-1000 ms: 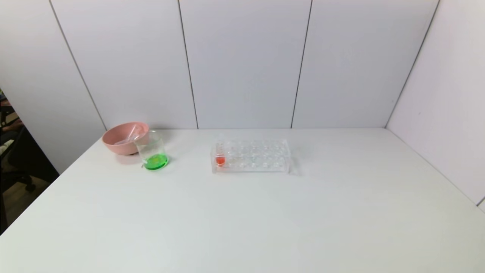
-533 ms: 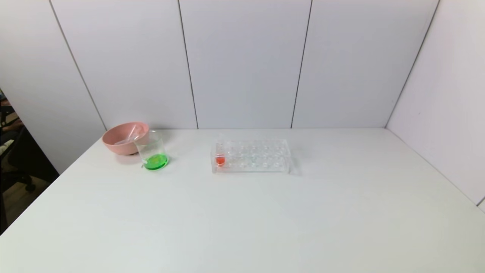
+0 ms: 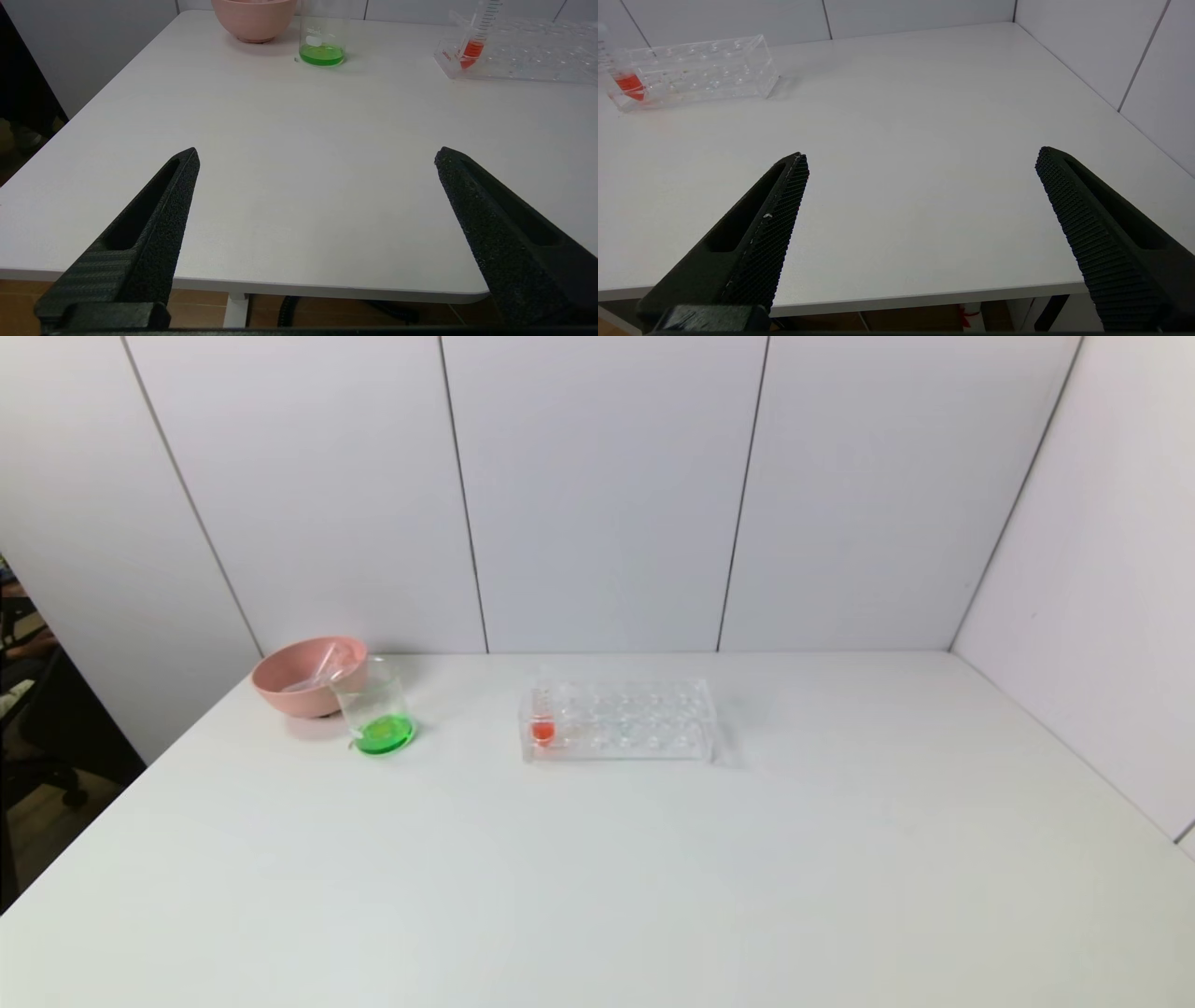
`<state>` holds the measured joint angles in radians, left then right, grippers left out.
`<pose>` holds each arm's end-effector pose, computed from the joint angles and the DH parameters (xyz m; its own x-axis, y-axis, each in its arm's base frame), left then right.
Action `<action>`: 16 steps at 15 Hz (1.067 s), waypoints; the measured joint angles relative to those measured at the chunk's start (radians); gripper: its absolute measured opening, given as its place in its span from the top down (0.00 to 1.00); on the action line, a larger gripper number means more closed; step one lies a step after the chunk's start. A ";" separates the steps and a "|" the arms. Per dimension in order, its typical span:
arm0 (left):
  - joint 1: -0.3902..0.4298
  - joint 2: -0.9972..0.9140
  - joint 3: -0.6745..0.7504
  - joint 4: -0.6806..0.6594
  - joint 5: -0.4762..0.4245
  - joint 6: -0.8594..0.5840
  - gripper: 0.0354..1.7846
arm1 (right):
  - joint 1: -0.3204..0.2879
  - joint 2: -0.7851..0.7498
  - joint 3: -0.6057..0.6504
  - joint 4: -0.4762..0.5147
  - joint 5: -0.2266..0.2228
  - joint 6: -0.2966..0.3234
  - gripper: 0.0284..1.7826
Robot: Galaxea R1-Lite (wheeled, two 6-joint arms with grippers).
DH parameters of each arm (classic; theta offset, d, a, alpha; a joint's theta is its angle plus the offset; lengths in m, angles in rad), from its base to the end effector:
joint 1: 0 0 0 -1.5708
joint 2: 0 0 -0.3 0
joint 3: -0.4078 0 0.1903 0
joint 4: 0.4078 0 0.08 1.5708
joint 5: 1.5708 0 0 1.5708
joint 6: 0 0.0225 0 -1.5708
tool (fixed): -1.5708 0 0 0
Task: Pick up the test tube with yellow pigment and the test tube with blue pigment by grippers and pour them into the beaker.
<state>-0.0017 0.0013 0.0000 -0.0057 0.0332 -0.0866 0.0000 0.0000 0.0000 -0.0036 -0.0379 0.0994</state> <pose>-0.0227 0.0008 0.0761 0.9995 0.0315 0.0044 -0.0310 0.9958 -0.0866 -0.0228 -0.0009 0.0758 0.9993 -0.0379 0.0036 0.0373 0.9943 0.0994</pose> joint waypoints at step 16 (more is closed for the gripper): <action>0.000 0.000 0.000 0.000 0.000 0.000 0.01 | 0.000 0.000 0.000 -0.001 0.000 0.000 0.00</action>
<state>-0.0017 0.0017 0.0000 -0.0057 0.0332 -0.0866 0.0000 0.0000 0.0000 -0.0043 -0.0383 0.0994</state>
